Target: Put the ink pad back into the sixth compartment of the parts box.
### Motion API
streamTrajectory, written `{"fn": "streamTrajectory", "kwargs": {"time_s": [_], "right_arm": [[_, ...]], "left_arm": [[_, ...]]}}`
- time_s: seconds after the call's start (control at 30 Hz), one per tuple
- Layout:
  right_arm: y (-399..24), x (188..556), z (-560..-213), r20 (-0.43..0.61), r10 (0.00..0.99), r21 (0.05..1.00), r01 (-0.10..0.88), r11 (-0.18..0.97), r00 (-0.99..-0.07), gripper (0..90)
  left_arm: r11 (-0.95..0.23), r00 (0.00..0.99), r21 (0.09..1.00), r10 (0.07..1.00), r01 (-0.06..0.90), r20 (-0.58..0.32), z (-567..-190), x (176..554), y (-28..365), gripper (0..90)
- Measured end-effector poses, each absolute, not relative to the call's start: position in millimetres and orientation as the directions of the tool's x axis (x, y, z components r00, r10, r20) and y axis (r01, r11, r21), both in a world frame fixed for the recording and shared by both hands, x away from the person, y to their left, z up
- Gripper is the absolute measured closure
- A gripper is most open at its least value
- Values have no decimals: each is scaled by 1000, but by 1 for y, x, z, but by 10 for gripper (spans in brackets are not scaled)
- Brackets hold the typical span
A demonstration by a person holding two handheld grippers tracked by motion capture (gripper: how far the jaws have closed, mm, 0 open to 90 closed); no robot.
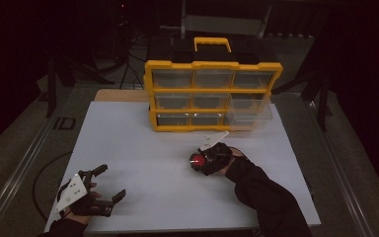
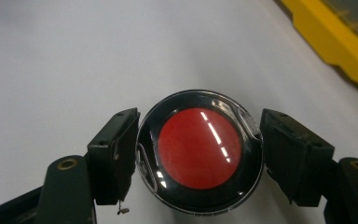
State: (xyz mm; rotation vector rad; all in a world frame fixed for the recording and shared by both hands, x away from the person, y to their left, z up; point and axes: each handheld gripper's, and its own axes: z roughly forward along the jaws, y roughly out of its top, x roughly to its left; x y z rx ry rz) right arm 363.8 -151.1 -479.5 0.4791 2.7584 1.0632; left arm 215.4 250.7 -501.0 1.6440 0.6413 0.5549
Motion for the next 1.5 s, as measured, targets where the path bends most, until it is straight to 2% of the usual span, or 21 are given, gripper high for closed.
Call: {"fn": "streamTrajectory", "kwargs": {"time_s": [1.07, 1.5], "right_arm": [[-169, 363, -396, -44, 351, 686, 228, 692, -935, 302], [-179, 368, -364, -61, 390, 699, 239, 674, -919, 302]], "left_arm": [[-123, 736, 987, 677, 107, 5, -501, 216, 250, 0], [-118, 737, 987, 676, 111, -2, -501, 217, 250, 0]]}}
